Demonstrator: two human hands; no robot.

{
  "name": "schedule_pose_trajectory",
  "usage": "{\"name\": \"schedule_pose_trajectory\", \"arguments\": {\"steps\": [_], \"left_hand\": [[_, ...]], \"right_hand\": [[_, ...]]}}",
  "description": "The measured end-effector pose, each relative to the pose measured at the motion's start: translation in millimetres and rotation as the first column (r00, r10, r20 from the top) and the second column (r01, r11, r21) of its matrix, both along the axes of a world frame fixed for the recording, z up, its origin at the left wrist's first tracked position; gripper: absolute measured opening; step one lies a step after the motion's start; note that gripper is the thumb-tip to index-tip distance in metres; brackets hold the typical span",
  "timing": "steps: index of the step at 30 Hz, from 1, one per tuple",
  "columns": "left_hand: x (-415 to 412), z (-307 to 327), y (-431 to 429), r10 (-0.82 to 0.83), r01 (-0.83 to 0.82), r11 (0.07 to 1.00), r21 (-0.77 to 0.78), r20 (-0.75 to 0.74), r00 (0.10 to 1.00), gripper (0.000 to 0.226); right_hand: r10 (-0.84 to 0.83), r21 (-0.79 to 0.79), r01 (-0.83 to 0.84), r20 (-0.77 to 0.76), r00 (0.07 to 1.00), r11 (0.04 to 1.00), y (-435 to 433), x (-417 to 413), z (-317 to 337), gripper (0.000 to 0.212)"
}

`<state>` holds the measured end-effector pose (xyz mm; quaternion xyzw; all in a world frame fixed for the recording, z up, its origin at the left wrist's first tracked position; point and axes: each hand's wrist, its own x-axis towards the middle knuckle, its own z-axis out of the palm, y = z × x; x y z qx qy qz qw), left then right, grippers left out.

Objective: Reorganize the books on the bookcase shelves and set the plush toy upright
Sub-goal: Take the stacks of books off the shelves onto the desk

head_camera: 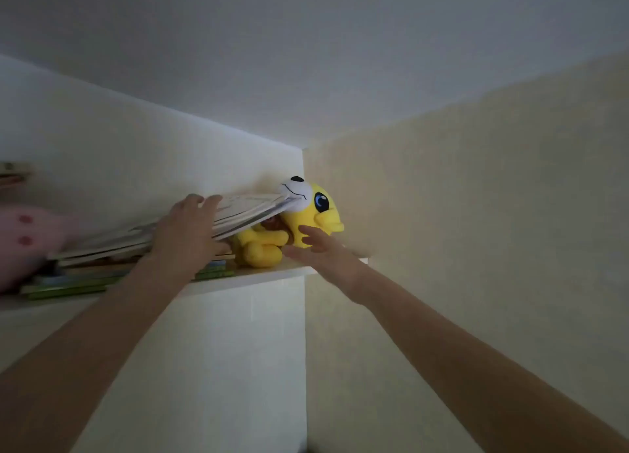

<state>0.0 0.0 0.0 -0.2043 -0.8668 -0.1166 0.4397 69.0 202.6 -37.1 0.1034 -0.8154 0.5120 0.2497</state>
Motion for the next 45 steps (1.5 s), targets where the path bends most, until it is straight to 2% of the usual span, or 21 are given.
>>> {"name": "schedule_pose_trajectory", "arguments": {"steps": [2,4,8,11,12,13,14,16,18,20,21,22,24,26,28,30,31,34,39,42,45], "left_hand": [[-1.2,1.7,-1.4,0.106,-0.105,0.993,-0.055,0.024,0.994,0.065],[-0.9,-2.2,-1.2,0.235,-0.242,0.958,-0.151,-0.061,0.97,0.044],[1.4,-9.7,2.0,0.302,-0.339,0.917,-0.209,-0.191,0.934,0.038],[13.4,-16.7,4.6,0.286,-0.328,0.922,-0.203,-0.213,0.934,0.047],[18.4,-20.7,6.9,0.287,-0.336,0.917,-0.214,-0.231,0.93,0.049],[22.7,-24.5,8.2,0.291,-0.346,0.912,-0.219,-0.248,0.924,0.05],[27.2,-27.8,9.9,0.288,-0.345,0.912,-0.222,-0.252,0.924,0.051],[36.1,-32.6,14.2,0.288,-0.328,0.919,-0.219,-0.196,0.937,0.053],[44.9,-34.6,17.3,0.196,-0.203,0.959,-0.197,-0.054,0.979,0.056],[48.9,-31.4,14.4,-0.041,0.067,0.989,-0.129,0.199,0.979,0.062],[52.5,-26.4,9.5,-0.179,0.195,0.981,-0.02,0.316,0.932,0.065],[55.3,-19.1,2.4,-0.293,0.272,0.956,0.111,0.35,0.89,0.063],[50.3,-0.2,-15.4,-0.361,0.292,0.919,0.266,0.263,0.895,0.053],[36.1,12.7,-32.3,-0.239,0.188,0.96,0.205,0.26,0.936,0.056],[20.9,11.3,-43.1,-0.164,0.11,0.981,0.159,0.377,0.912,0.072],[8.8,1.5,-45.6,-0.283,0.158,0.948,0.278,0.5,0.818,0.093],[5.3,-4.3,-43.8,-0.362,0.205,0.917,0.342,0.5,0.787,0.1],[2.3,-12.9,-35.5,-0.603,0.431,0.784,0.447,0.379,0.702,0.088],[19.9,-24.9,-26.7,-0.792,0.639,0.611,0.468,0.339,0.508,0.07],[37.9,-35.8,-19.4,-0.779,0.683,0.617,0.39,0.183,0.6,0.041],[57.4,-57.3,-5.1,-0.787,0.671,0.567,0.477,0.074,0.612,0.036]], "right_hand": [[0.101,-0.13,-0.1,0.002,0.995,0.987,-11.7,-14.9,3.3,0.052],[0.163,-0.265,-0.16,-0.011,0.987,0.951,-27.1,-30.2,7.9,0.041],[0.298,-0.499,-0.288,-0.061,0.953,0.817,-60.2,-57.5,20.0,0.066],[0.298,-0.678,-0.269,-0.078,0.951,0.684,-91.2,-64.0,24.9,0.101],[0.293,-0.71,-0.261,-0.081,0.953,0.654,-98.4,-62.6,26.1,0.105],[0.288,-0.721,-0.264,-0.094,0.953,0.64,-103.6,-59.7,26.0,0.096],[0.284,-0.733,-0.268,-0.106,0.953,0.625,-104.3,-60.4,23.9,0.077],[0.251,-0.763,-0.27,-0.146,0.957,0.587,-100.8,-55.8,16.4,0.043],[0.141,-0.793,-0.236,-0.189,0.972,0.562,-88.9,-55.6,7.3,0.052],[0.091,-0.803,-0.24,-0.228,0.97,0.546,-77.0,-53.8,-0.6,0.057],[0.119,-0.791,-0.265,-0.24,0.964,0.551,-68.3,-56.1,-4.0,0.054],[0.168,-0.772,-0.294,-0.242,0.956,0.563,-58.0,-56.0,-6.4,0.053],[0.264,-0.736,-0.359,-0.25,0.932,0.573,-34.8,-53.6,-9.3,0.056],[0.327,-0.692,-0.398,-0.241,0.914,0.603,-14.6,-48.1,-15.1,0.055],[0.347,-0.662,-0.392,-0.206,0.915,0.64,1.2,-43.5,-24.2,0.055],[0.361,-0.658,-0.397,-0.199,0.911,0.64,14.2,-41.2,-34.2,0.053],[0.366,-0.657,-0.401,-0.2,0.909,0.638,18.0,-40.5,-38.2,0.051],[0.389,-0.625,-0.425,-0.204,0.899,0.655,25.1,-37.7,-43.9,0.05],[0.344,-0.555,-0.373,-0.16,0.925,0.743,35.1,-19.5,-30.2,0.049],[0.275,-0.509,-0.345,-0.21,0.938,0.789,39.2,-4.5,-28.8,0.057],[0.104,-0.525,-0.245,-0.283,0.954,0.815,41.6,14.4,-42.9,0.09]]}}
